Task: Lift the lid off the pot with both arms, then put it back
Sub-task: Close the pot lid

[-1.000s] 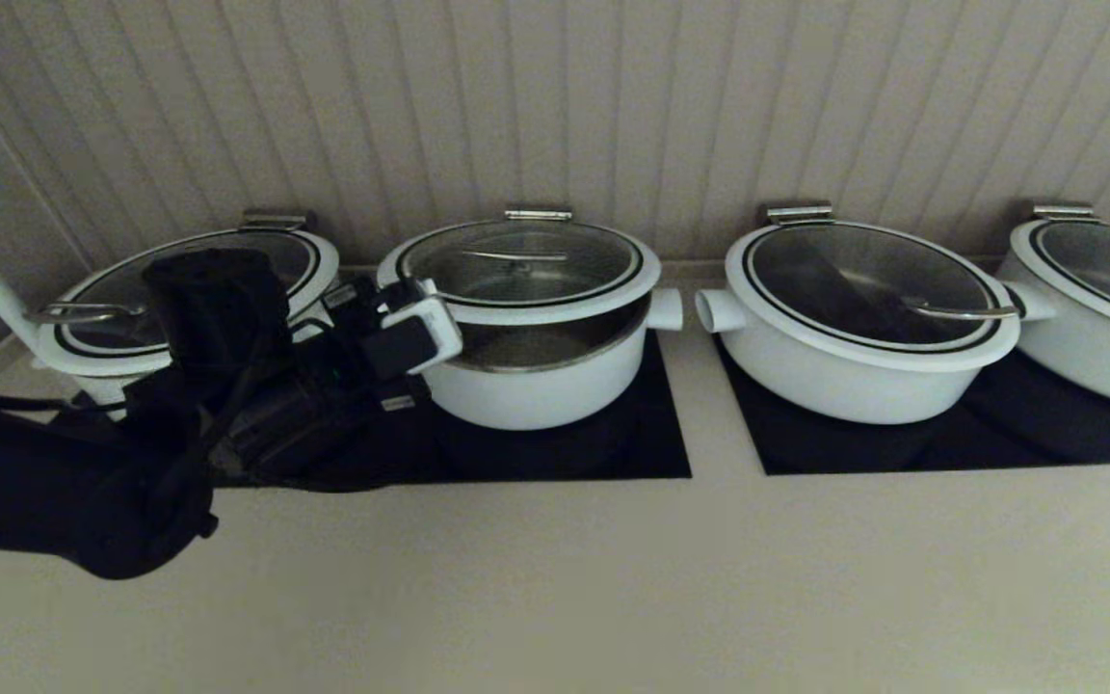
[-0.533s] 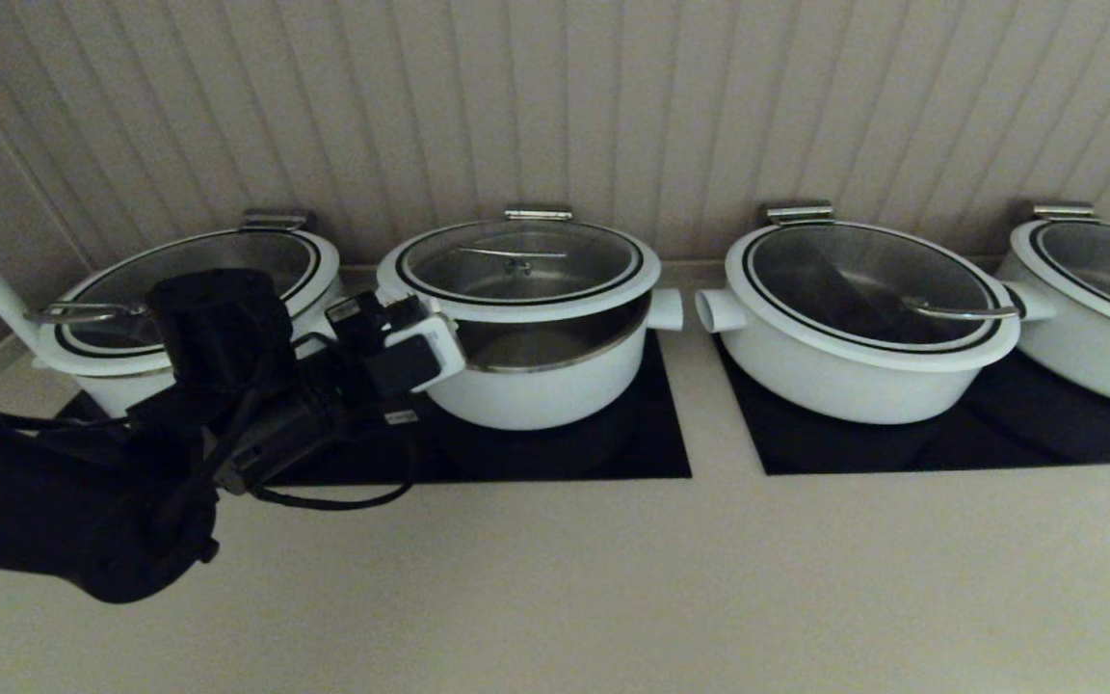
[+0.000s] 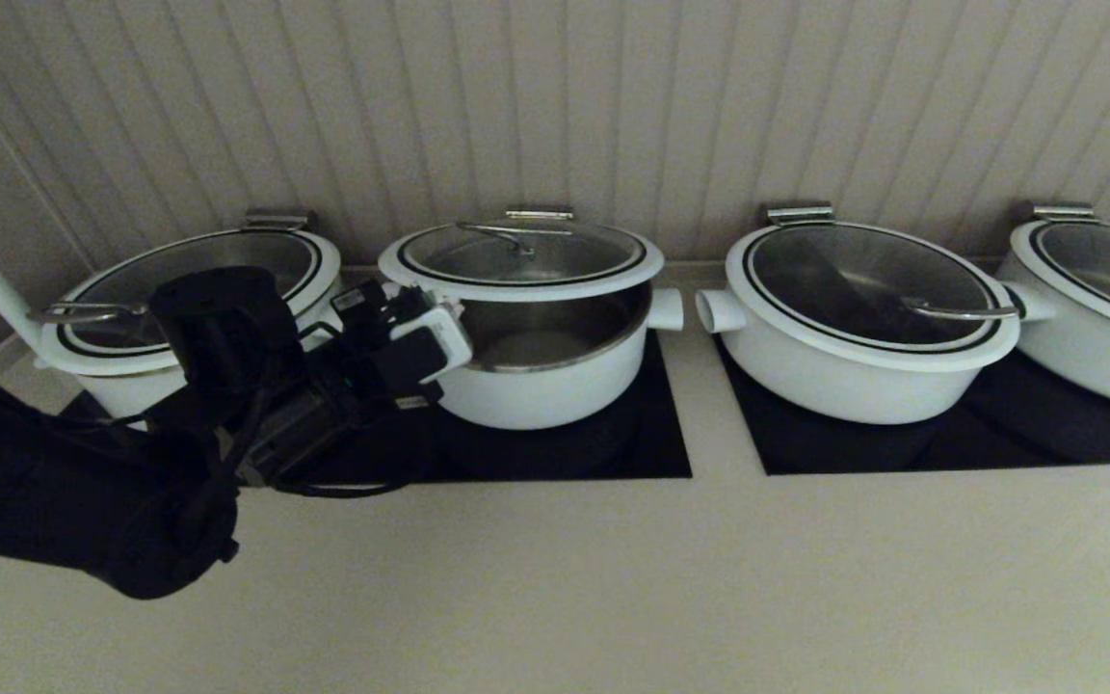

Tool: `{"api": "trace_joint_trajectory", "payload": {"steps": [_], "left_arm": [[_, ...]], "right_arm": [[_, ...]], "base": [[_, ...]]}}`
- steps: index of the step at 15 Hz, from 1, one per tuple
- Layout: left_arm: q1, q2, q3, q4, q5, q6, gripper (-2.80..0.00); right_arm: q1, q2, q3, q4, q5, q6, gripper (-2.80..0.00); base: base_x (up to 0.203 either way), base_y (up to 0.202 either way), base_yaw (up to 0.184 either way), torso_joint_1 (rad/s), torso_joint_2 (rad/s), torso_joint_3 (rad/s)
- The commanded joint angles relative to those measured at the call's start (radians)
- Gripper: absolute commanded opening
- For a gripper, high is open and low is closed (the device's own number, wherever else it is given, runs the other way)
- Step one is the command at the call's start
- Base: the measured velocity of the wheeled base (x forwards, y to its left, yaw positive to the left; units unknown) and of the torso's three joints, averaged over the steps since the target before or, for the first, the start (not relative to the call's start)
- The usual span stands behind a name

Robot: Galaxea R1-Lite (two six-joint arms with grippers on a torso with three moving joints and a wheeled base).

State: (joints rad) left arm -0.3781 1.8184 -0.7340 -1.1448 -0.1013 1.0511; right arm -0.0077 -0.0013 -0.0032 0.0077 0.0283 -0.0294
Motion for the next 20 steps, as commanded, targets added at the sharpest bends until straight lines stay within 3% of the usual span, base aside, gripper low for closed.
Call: {"api": "trace_joint_trajectory", "payload": {"steps": [1, 5, 7, 10, 17, 20], "left_arm": [[0.001, 0.004, 0.004, -0.011, 0.000, 0.006, -2.80], [0.003, -0.047, 0.097, 0.008, 0.002, 0.007, -2.80], [0.014, -0.088, 0.147, 0.056, 0.033, 0.009, -2.80], [0.062, -0.094, 0.144, 0.071, 0.067, 0.029, -2.80], [0.095, -0.003, -0.082, 0.063, 0.074, 0.030, -2.80], [0.093, 0.037, -0.104, 0.062, 0.073, 0.030, -2.80]], "right_arm": [[0.000, 0.001, 0.000, 0.000, 0.001, 0.000, -2.80], [0.000, 0.001, 0.000, 0.000, 0.001, -0.001, -2.80], [0.000, 0.001, 0.000, 0.000, 0.001, -0.001, -2.80], [0.000, 0.001, 0.000, 0.000, 0.001, -0.001, -2.80], [0.000, 0.001, 0.000, 0.000, 0.001, 0.000, -2.80], [0.000, 0.001, 0.000, 0.000, 0.001, -0.001, -2.80]], "base": [[0.000, 0.000, 0.000, 0.000, 0.00, 0.000], [0.000, 0.000, 0.000, 0.000, 0.00, 0.000], [0.000, 0.000, 0.000, 0.000, 0.00, 0.000], [0.000, 0.000, 0.000, 0.000, 0.00, 0.000], [0.000, 0.000, 0.000, 0.000, 0.00, 0.000], [0.000, 0.000, 0.000, 0.000, 0.00, 0.000]]}}
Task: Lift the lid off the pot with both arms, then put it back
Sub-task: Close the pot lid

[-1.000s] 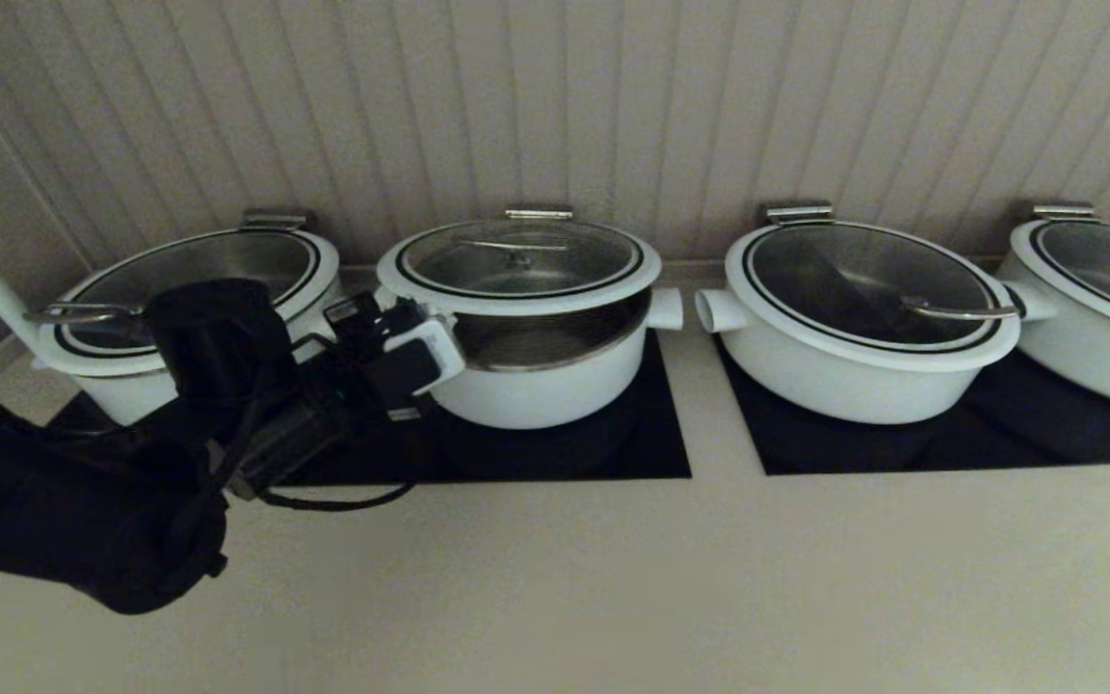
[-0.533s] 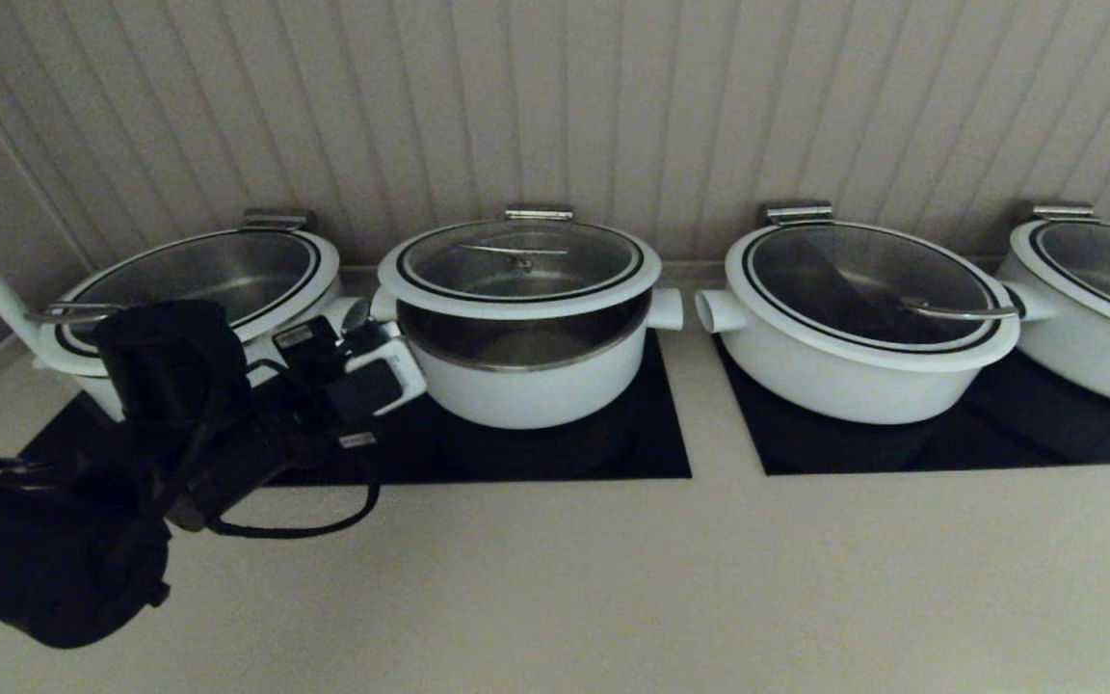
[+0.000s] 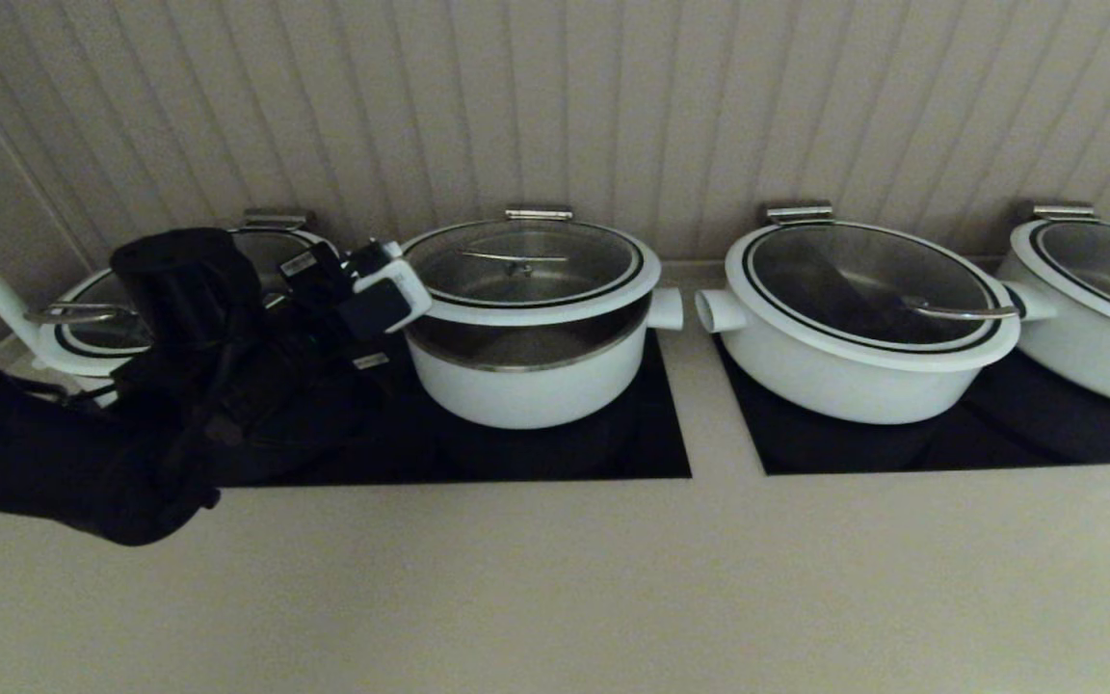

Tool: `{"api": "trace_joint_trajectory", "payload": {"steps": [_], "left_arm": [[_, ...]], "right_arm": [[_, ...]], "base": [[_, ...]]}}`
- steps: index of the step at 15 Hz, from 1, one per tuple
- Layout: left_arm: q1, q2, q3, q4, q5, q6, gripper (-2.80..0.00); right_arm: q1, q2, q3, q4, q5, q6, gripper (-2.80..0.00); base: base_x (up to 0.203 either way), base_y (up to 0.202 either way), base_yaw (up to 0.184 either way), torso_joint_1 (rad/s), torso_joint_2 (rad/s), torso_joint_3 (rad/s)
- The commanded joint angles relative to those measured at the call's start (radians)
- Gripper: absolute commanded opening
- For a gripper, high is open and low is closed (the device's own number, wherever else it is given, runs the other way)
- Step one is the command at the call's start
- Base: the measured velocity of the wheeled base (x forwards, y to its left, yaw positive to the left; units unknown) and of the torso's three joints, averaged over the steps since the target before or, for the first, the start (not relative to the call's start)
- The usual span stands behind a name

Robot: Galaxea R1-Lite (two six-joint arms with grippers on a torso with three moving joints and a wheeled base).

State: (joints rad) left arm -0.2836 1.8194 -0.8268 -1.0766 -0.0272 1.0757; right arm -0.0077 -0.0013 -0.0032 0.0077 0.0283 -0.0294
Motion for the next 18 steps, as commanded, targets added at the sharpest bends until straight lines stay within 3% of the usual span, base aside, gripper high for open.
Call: {"api": "trace_joint_trajectory", "payload": {"steps": [1, 18], "left_arm": [[-0.002, 0.045, -0.009, -0.006, -0.002, 0.006, -2.80], [-0.016, 0.168, 0.028, -0.086, -0.007, 0.006, -2.80]], "right_arm": [[0.000, 0.001, 0.000, 0.000, 0.001, 0.000, -2.80], [0.000, 0.001, 0.000, 0.000, 0.001, 0.000, -2.80]], "base": [[0.000, 0.000, 0.000, 0.000, 0.00, 0.000], [0.000, 0.000, 0.000, 0.000, 0.00, 0.000]]}}
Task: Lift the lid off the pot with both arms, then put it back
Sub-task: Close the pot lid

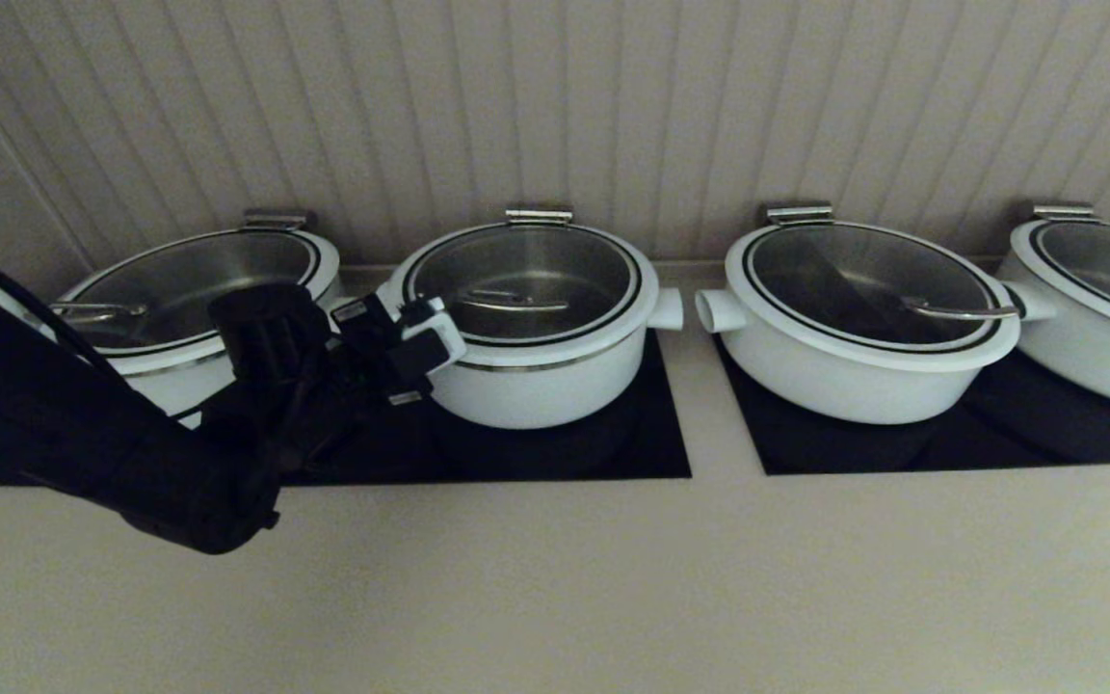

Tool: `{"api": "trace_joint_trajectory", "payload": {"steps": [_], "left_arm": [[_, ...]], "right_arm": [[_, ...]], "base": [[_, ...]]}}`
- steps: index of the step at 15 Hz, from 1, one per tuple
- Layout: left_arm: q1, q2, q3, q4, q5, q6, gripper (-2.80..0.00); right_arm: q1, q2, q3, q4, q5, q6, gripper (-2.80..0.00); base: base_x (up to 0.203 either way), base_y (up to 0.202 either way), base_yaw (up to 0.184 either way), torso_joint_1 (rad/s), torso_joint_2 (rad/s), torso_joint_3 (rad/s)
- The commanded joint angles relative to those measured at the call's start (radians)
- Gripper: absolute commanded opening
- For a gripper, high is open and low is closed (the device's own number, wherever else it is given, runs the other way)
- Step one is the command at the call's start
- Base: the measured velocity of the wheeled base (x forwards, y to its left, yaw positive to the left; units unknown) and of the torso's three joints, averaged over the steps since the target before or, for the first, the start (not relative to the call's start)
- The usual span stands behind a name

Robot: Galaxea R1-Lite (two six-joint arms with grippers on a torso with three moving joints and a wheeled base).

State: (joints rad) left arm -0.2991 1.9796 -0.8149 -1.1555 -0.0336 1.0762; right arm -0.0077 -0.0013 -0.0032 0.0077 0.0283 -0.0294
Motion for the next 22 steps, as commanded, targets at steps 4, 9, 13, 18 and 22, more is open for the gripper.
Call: {"api": "trace_joint_trajectory", "payload": {"steps": [4, 9, 13, 18, 22], "left_arm": [[0.000, 0.024, 0.074, -0.061, -0.002, 0.005, -2.80], [0.002, 0.022, 0.077, -0.061, -0.002, 0.005, -2.80], [0.002, -0.005, 0.124, -0.062, -0.001, 0.004, -2.80], [0.002, -0.043, 0.145, -0.062, 0.001, 0.002, -2.80], [0.003, -0.095, 0.185, -0.062, 0.003, -0.001, -2.80]], "right_arm": [[0.000, 0.001, 0.000, 0.000, 0.001, 0.000, -2.80], [0.000, 0.001, 0.000, 0.000, 0.001, 0.000, -2.80], [0.000, 0.001, 0.000, 0.000, 0.001, 0.000, -2.80], [0.000, 0.001, 0.000, 0.000, 0.001, -0.001, -2.80], [0.000, 0.001, 0.000, 0.000, 0.001, -0.001, -2.80]], "base": [[0.000, 0.000, 0.000, 0.000, 0.00, 0.000], [0.000, 0.000, 0.000, 0.000, 0.00, 0.000], [0.000, 0.000, 0.000, 0.000, 0.00, 0.000], [0.000, 0.000, 0.000, 0.000, 0.00, 0.000], [0.000, 0.000, 0.000, 0.000, 0.00, 0.000]]}}
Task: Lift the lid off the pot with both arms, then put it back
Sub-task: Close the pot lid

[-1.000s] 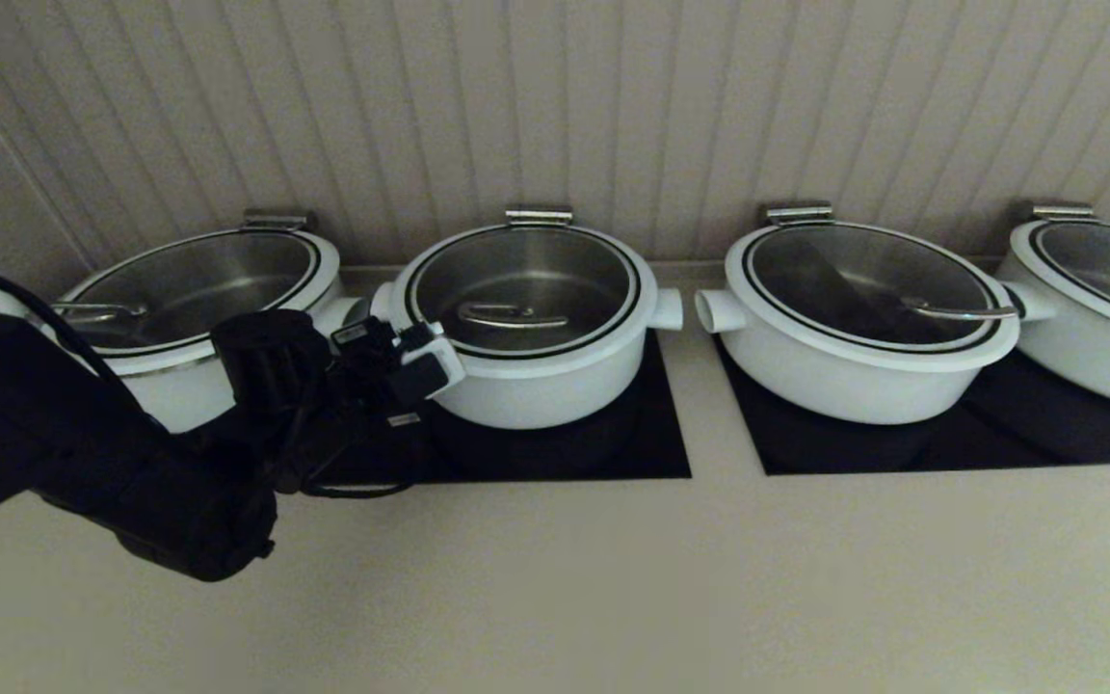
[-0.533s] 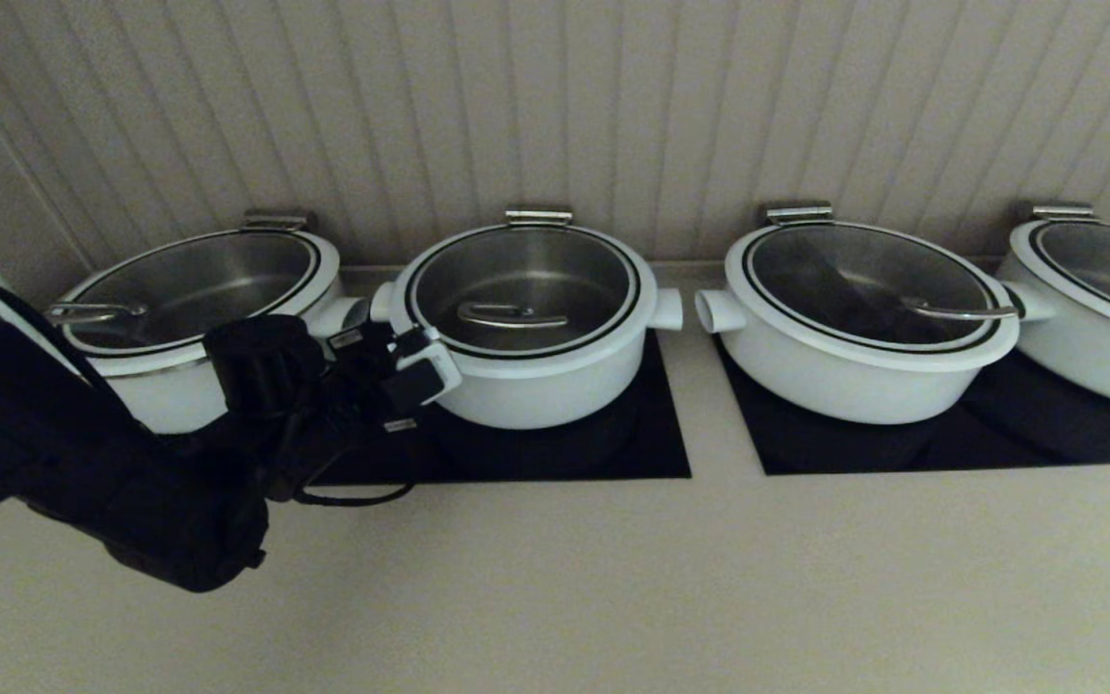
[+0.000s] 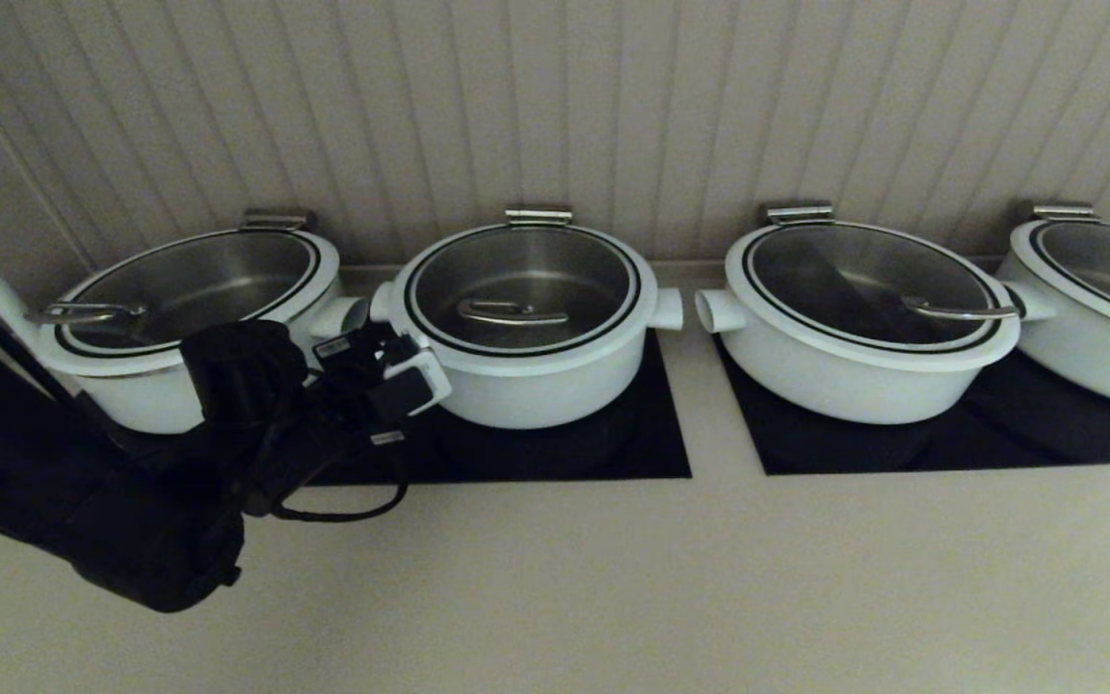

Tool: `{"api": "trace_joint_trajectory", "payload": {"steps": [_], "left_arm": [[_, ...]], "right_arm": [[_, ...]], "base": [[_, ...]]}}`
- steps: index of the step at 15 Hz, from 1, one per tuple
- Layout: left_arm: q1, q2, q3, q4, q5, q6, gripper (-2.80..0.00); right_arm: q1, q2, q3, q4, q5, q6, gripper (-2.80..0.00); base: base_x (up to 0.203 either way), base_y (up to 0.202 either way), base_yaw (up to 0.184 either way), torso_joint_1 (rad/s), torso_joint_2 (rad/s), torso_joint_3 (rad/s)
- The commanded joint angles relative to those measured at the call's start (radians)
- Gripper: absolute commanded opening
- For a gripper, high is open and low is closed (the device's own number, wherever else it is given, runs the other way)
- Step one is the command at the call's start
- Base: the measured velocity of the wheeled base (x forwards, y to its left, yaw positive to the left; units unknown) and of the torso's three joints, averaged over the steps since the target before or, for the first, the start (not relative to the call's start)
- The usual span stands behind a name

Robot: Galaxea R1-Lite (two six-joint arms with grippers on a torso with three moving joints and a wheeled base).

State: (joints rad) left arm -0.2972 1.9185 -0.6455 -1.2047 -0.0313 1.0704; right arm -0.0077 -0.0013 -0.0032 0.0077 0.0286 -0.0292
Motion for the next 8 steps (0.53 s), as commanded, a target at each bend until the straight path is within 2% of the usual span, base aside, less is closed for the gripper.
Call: {"api": "trace_joint_trajectory", "payload": {"steps": [1, 8], "left_arm": [[0.001, -0.052, 0.027, -0.013, 0.001, 0.005, -2.80], [0.001, -0.237, 0.144, -0.010, 0.011, 0.005, -2.80]], "right_arm": [[0.000, 0.001, 0.000, 0.000, 0.001, -0.001, -2.80], [0.000, 0.001, 0.000, 0.000, 0.001, -0.001, -2.80]], "base": [[0.000, 0.000, 0.000, 0.000, 0.00, 0.000], [0.000, 0.000, 0.000, 0.000, 0.00, 0.000]]}}
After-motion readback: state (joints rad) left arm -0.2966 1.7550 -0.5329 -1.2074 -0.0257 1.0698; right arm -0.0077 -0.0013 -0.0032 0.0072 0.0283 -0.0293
